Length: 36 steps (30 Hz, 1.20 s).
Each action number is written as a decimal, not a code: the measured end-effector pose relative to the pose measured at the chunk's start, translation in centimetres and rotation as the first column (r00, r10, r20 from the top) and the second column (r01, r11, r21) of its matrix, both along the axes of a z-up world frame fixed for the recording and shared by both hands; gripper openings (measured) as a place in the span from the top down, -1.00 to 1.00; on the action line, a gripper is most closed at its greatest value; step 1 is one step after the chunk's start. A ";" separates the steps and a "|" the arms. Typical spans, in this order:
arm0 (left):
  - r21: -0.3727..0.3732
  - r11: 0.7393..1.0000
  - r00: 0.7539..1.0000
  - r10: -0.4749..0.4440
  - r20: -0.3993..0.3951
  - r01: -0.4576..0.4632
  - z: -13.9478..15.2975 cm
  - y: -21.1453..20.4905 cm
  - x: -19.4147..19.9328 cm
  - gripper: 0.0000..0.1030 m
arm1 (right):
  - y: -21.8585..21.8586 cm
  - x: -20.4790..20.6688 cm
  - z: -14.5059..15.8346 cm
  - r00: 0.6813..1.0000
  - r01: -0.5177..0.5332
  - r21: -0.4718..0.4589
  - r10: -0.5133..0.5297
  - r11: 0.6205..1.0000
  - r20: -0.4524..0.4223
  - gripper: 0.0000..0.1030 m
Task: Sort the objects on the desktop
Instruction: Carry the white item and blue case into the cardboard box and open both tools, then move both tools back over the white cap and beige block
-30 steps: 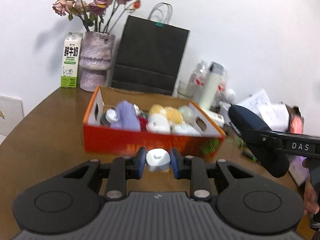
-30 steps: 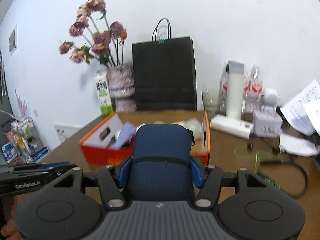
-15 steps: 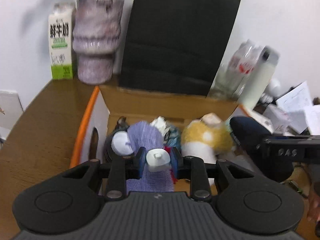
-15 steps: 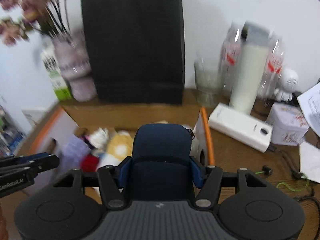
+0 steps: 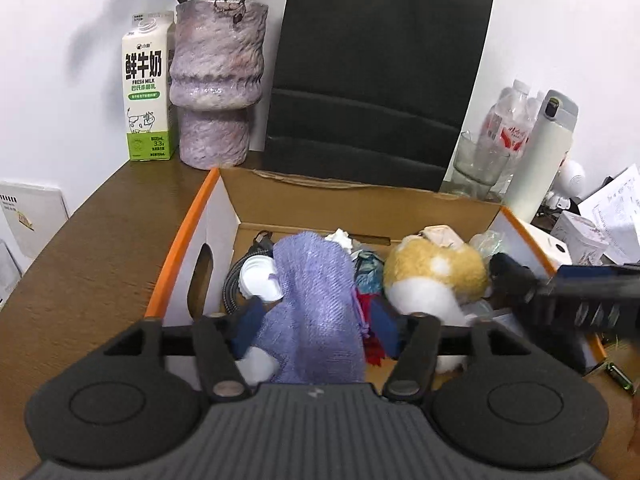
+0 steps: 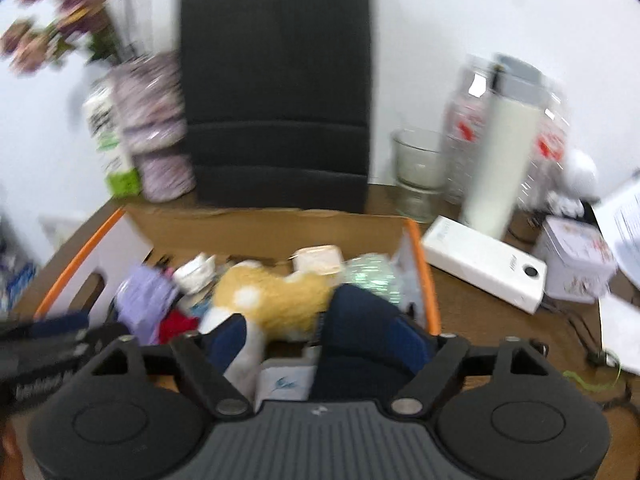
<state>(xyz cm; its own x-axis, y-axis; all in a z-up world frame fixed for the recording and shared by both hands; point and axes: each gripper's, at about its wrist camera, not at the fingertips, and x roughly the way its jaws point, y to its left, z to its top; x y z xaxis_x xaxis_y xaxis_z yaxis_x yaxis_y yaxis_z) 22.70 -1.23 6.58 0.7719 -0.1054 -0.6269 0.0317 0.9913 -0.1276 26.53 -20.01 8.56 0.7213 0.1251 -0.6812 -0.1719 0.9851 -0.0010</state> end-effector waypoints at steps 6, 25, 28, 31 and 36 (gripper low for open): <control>-0.014 0.998 0.998 -0.055 -0.012 0.055 2.3 1.9 -1.3 -0.73 | -1.5 -0.7 1.2 0.998 0.006 0.064 -0.002 0.998 -0.066 -0.68; -0.051 0.999 0.997 0.000 0.078 0.004 1.2 2.9 -17.3 -1.00 | -1.9 -17.6 -1.1 0.992 0.003 0.106 -0.017 0.994 0.126 -0.75; -0.003 1.000 0.996 -0.019 0.085 0.019 -1.3 2.7 -22.4 -1.00 | -2.2 -22.4 -3.7 0.994 0.000 0.102 -0.011 0.995 0.110 -0.75; 0.044 0.999 0.994 -0.012 0.107 0.008 -2.9 2.8 -26.7 -1.00 | -3.1 -26.9 -6.0 0.996 0.020 0.156 -0.034 0.988 0.087 -0.75; 0.119 0.992 0.983 -0.059 0.172 0.039 -3.7 2.3 -31.2 -1.00 | -3.7 -32.6 -7.6 0.992 0.017 0.234 -0.046 0.972 0.116 -0.76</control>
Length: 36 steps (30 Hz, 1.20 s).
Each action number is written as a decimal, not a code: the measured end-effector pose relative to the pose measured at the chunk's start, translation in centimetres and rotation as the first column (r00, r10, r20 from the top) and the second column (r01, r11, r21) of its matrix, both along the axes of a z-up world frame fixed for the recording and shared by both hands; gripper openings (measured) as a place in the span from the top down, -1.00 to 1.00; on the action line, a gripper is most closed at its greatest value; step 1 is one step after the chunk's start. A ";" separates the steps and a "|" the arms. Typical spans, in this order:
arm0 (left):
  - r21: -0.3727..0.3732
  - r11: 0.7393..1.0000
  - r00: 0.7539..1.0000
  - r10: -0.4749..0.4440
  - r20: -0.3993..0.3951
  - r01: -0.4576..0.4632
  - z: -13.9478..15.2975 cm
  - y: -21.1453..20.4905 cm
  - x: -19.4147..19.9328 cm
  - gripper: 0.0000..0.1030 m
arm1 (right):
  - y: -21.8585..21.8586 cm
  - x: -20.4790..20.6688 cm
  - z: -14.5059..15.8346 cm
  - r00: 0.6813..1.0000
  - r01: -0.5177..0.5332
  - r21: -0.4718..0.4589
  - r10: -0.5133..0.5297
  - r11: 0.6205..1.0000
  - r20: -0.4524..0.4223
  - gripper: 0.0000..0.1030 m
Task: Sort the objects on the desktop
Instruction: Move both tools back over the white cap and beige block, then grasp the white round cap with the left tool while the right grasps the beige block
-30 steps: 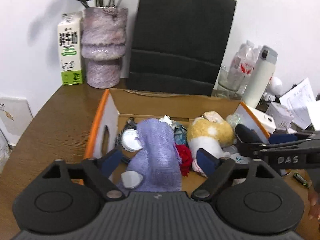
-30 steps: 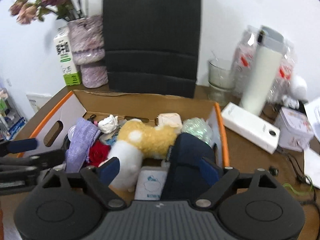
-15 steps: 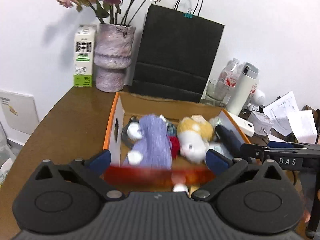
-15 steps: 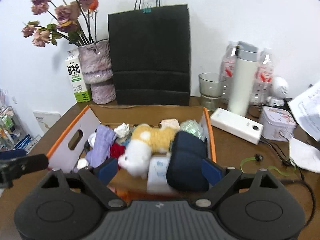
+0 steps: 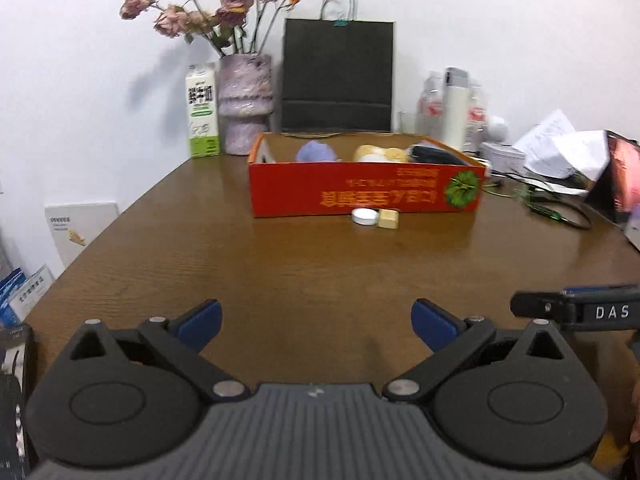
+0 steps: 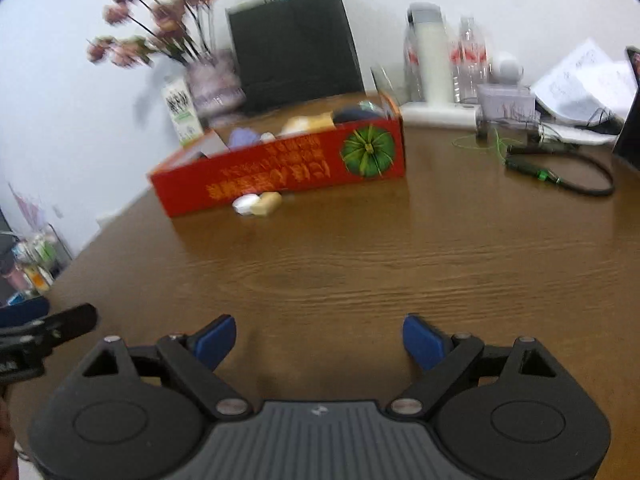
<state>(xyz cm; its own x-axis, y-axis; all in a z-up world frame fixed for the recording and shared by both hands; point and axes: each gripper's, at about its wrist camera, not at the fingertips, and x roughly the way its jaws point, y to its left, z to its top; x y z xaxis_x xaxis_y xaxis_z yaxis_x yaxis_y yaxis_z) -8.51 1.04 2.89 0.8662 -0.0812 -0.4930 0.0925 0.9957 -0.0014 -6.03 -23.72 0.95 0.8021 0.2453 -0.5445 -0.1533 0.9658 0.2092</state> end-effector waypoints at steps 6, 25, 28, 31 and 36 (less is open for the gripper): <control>-0.060 0.998 1.000 -0.005 -0.014 0.004 -0.4 -1.1 -0.6 -1.00 | 0.8 -2.4 0.4 0.998 -0.016 -0.053 0.018 0.998 0.052 -0.76; -0.069 0.997 0.997 -0.026 -0.079 0.020 -0.9 0.5 10.2 -1.00 | 5.3 12.9 0.7 0.976 -0.216 -0.134 0.213 0.967 -0.037 -0.10; -0.071 0.997 0.998 -0.003 -0.066 -0.002 -0.7 1.3 12.0 -0.99 | 6.6 16.8 0.4 0.975 -0.221 -0.131 0.214 0.967 -0.066 -0.03; -0.056 0.998 0.997 -0.002 -0.082 -0.003 -0.9 1.5 13.6 -0.94 | 7.8 19.2 -0.2 0.974 -0.224 -0.125 0.216 0.967 -0.071 -0.01; -0.041 0.999 0.992 -0.021 -0.127 0.015 -1.8 0.9 15.5 -0.94 | 8.4 19.7 -0.5 0.968 -0.251 -0.167 0.247 0.954 -0.045 0.49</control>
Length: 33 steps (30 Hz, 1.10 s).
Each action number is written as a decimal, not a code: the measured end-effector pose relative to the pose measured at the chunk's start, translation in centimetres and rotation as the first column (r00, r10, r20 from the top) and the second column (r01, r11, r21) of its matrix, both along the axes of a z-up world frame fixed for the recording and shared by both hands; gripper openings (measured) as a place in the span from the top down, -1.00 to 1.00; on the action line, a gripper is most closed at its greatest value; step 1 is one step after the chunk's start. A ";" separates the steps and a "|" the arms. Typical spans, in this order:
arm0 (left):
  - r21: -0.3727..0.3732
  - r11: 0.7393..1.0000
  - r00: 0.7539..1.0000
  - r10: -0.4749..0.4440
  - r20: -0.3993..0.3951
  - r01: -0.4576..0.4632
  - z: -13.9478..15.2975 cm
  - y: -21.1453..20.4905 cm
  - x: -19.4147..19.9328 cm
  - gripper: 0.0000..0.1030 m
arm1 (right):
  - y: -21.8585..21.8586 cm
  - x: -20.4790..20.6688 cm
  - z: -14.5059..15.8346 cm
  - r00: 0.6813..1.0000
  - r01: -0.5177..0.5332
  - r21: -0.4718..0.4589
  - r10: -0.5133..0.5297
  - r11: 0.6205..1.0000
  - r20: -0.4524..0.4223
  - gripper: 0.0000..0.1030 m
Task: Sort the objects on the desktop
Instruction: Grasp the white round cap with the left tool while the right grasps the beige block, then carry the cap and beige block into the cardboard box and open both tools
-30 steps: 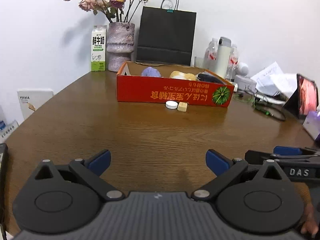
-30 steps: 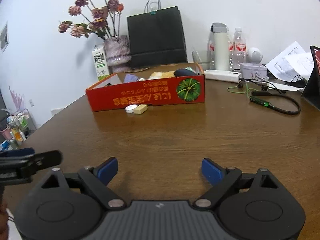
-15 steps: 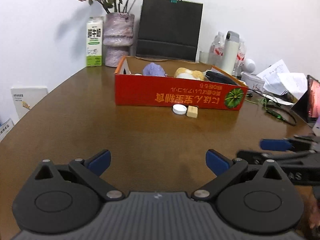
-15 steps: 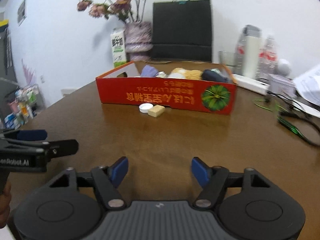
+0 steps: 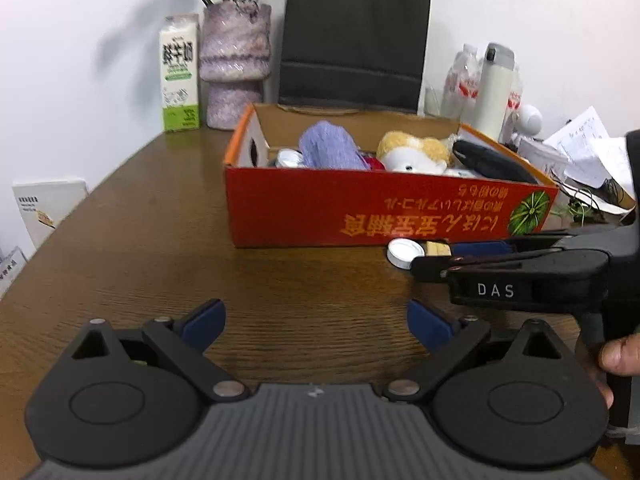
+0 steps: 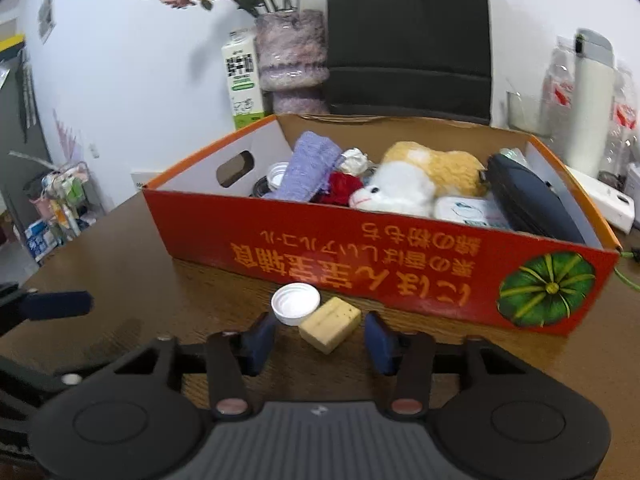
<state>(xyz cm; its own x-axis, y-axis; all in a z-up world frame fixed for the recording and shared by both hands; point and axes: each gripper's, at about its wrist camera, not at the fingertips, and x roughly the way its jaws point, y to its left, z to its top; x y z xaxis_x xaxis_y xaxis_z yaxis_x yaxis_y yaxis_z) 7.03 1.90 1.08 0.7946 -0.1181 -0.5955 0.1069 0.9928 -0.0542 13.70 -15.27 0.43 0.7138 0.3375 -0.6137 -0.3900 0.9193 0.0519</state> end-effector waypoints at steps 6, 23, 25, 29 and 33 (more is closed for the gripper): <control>0.015 0.999 0.999 -0.032 0.007 0.032 -0.3 -2.6 2.3 -0.86 | -3.6 -0.8 0.0 0.999 0.036 0.042 -0.037 0.998 0.001 0.52; -0.014 1.000 1.000 -0.002 -0.012 0.002 -1.0 -6.4 5.2 0.43 | -4.7 -2.7 -0.2 0.998 0.061 0.013 -0.061 0.998 0.017 0.32; -0.043 0.999 1.000 0.005 -0.006 -0.005 -0.5 -5.9 4.1 0.44 | -4.4 -2.4 -0.2 0.997 0.077 -0.002 -0.077 0.997 0.021 0.36; -0.058 0.998 0.999 0.034 0.026 -0.032 0.4 -4.9 0.7 0.44 | -3.6 -2.4 -0.1 0.993 0.114 -0.048 -0.112 0.992 0.034 0.62; -0.062 0.997 0.998 0.043 0.036 -0.041 1.2 -3.7 -3.1 0.44 | -3.3 -4.4 0.3 0.993 0.115 -0.028 -0.114 0.993 0.036 0.63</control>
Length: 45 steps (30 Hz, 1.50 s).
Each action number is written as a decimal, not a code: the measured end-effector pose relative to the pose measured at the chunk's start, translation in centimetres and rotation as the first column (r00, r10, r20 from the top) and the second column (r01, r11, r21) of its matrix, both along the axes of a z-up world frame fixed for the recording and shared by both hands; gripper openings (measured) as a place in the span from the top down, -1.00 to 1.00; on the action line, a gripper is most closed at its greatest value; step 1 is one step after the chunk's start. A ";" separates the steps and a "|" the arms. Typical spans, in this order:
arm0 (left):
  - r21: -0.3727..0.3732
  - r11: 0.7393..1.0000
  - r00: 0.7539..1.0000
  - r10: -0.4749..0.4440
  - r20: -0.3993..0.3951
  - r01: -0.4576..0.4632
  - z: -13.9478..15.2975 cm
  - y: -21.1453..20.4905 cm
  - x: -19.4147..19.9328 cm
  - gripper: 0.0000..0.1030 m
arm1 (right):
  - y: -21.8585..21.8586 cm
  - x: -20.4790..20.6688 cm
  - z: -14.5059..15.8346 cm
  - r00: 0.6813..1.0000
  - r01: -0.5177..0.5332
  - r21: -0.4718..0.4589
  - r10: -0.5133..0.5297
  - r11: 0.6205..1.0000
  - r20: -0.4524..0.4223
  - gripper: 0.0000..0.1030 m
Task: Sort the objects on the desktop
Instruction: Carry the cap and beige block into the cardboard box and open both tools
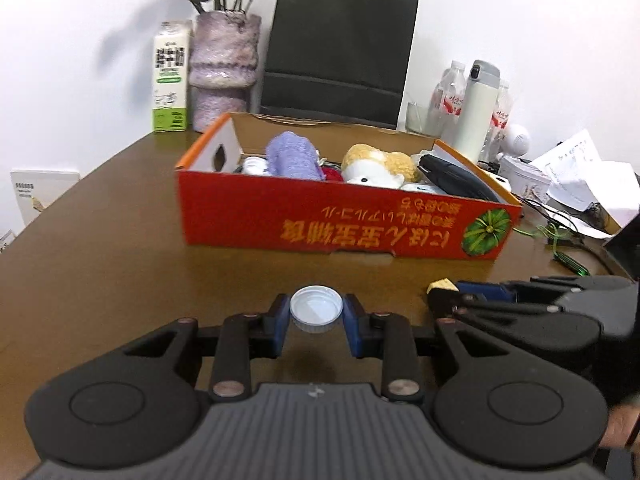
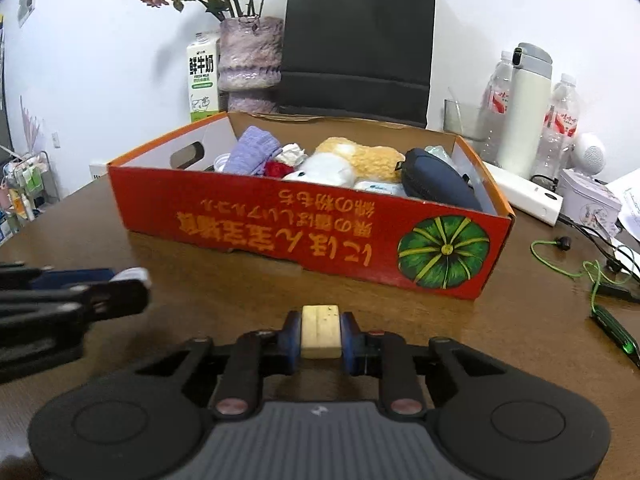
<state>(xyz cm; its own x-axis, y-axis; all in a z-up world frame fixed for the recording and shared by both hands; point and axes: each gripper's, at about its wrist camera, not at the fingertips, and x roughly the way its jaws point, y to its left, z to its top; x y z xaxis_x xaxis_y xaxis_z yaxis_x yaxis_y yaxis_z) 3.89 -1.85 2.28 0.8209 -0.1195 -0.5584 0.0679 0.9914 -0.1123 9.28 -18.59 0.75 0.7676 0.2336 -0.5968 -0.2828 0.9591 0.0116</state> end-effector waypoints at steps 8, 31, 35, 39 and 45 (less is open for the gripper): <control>0.001 1.000 0.999 0.021 0.050 -0.022 1.6 1.8 -6.4 0.44 | 1.3 -9.2 2.5 0.996 -0.076 0.074 0.074 0.994 0.041 0.63; -0.061 0.994 0.980 -0.082 0.182 0.095 5.5 0.2 -10.7 0.44 | -2.3 -15.4 6.4 0.994 0.007 0.168 -0.026 0.986 0.107 0.62; -0.068 0.992 0.975 -0.087 0.204 0.103 7.1 1.2 -6.8 0.44 | -2.7 -10.9 8.7 0.991 -0.030 0.174 0.006 0.984 0.136 0.62; 0.009 0.994 0.968 -0.107 0.227 0.108 9.2 1.6 -1.2 0.44 | -2.4 -4.1 11.0 0.990 -0.055 0.131 0.037 0.990 0.136 0.62; -0.037 0.988 0.988 -0.146 0.048 0.148 9.3 3.1 9.9 0.44 | -1.0 8.7 10.7 0.994 -0.056 0.121 0.066 0.991 -0.085 0.62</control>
